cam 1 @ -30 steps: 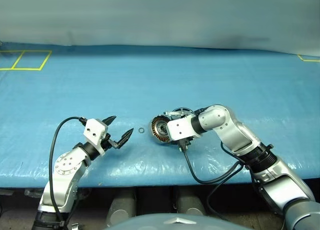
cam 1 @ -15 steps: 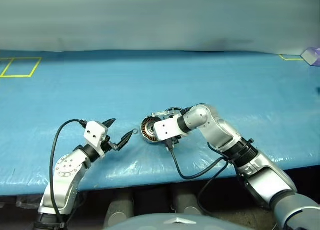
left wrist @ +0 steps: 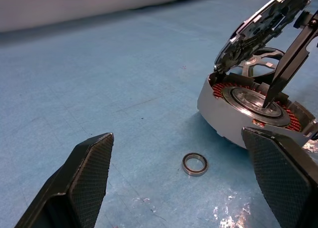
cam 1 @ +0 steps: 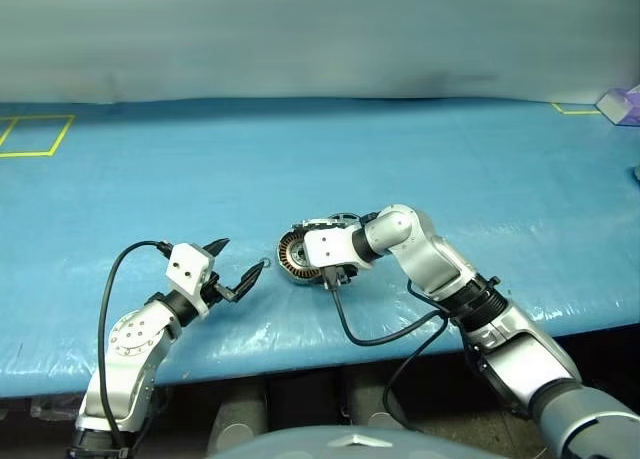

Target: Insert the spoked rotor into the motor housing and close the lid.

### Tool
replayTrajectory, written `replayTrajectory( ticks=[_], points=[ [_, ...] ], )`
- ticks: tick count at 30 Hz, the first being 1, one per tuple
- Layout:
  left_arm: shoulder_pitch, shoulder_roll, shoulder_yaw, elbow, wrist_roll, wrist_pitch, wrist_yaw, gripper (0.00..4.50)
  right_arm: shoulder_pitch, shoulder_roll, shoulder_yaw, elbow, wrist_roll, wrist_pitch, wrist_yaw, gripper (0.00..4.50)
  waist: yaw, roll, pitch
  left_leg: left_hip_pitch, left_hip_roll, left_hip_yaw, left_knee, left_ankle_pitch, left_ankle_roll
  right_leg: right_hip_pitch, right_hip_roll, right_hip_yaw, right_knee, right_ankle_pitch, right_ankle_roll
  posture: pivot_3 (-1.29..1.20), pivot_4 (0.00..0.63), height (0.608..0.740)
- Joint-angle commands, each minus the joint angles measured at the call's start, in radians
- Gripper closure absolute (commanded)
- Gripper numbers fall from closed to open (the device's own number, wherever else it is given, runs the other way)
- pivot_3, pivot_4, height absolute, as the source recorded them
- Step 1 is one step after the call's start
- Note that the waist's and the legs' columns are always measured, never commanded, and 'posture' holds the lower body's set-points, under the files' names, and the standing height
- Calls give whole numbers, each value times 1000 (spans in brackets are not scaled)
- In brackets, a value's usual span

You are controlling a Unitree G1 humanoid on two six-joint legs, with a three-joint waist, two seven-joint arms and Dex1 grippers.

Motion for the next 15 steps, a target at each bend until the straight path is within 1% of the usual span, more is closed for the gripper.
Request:
replayTrajectory(
  ticks=[1,9,11,15],
  points=[
    [-9,-3,7,-31,1,-21,0,0,28,25,29,-15,36,21,4,2577,0,0,0,0,0,0,-1,-1,-2,-1,0,0,0,0,0,0,150,740],
    [-15,0,8,-28,3,-21,-1,0,20,46,37,7,23,22,-22,2577,-1,0,0,0,5,0,-5,-6,-7,-3,7,0,0,-1,-5,0,150,740],
    [-15,0,8,-28,4,-21,-1,0,20,43,35,7,24,20,-24,1879,-1,0,0,0,6,0,-5,-6,-7,-3,8,0,0,-1,-5,0,150,740],
    [-18,2,10,-27,3,-21,-2,0,31,38,18,-20,47,11,-35,666,8,2,2,-1,6,0,-4,-6,-7,-3,8,0,-1,-1,-5,0,150,740]
  ],
)
